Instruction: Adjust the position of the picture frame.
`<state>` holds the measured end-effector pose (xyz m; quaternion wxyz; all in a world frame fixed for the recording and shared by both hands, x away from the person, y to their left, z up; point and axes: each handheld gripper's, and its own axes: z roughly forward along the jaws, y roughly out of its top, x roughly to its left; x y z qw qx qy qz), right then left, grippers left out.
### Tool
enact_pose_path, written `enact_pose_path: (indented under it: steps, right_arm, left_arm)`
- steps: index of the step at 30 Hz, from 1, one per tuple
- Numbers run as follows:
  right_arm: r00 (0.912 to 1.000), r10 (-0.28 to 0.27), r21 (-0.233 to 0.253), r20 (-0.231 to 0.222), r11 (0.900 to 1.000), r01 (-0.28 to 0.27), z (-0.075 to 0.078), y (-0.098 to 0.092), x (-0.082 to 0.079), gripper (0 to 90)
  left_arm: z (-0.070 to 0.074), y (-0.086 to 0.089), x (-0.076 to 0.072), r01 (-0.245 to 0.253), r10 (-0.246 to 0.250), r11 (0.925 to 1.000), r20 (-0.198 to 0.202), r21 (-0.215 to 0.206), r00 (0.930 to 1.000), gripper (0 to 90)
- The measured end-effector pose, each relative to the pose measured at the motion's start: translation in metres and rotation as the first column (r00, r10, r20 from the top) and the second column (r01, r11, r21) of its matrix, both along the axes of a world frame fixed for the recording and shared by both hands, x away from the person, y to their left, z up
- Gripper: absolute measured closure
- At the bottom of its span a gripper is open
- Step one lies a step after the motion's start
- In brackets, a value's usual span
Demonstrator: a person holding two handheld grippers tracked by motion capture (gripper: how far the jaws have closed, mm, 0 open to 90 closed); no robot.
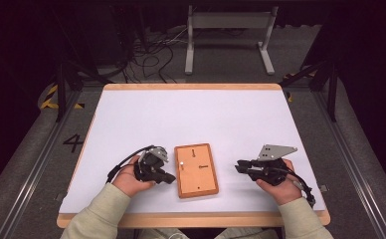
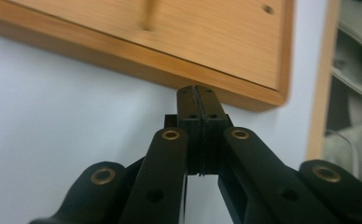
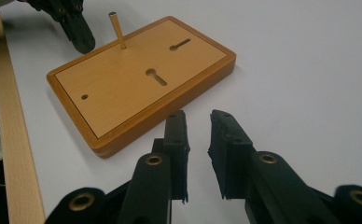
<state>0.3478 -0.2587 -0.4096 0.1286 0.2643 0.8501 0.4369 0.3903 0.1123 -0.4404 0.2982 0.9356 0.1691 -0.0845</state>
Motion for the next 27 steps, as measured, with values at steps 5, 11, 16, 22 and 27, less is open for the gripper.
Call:
enact_pose_path:
  steps: [5,11,16,22,27]
  right_arm:
    - [1.0,0.004,0.007,-0.005,1.0,-0.004,0.001,0.0,0.0,76.6]
    - [1.0,-0.001,0.01,-0.006,1.0,0.001,0.0,-0.001,0.0,75.2]
    - [0.9999,-0.006,0.006,-0.013,1.0,0.006,-0.001,-0.001,-0.001,74.3]
    - [0.9993,-0.024,0.007,-0.029,1.0,0.024,-0.001,-0.004,-0.002,74.1]
    - [0.9987,-0.029,0.011,-0.042,1.0,0.03,0.0,-0.007,-0.003,74.4]
  left_arm:
    - [-0.003,-0.01,-0.005,0.079,-0.077,0.9949,-0.028,0.063,0.9966,90.0]
    - [-0.004,-0.017,-0.006,0.092,-0.091,0.9945,-0.027,0.049,0.9955,90.0]
    - [-0.004,-0.033,-0.009,0.119,-0.118,0.9919,-0.015,0.044,0.9929,89.9]
    - [-0.005,-0.057,-0.013,0.135,-0.135,0.9904,0.0,0.028,0.9908,89.9]
    - [-0.006,-0.073,-0.015,0.124,-0.125,0.9922,0.025,0.011,0.9919,89.9]
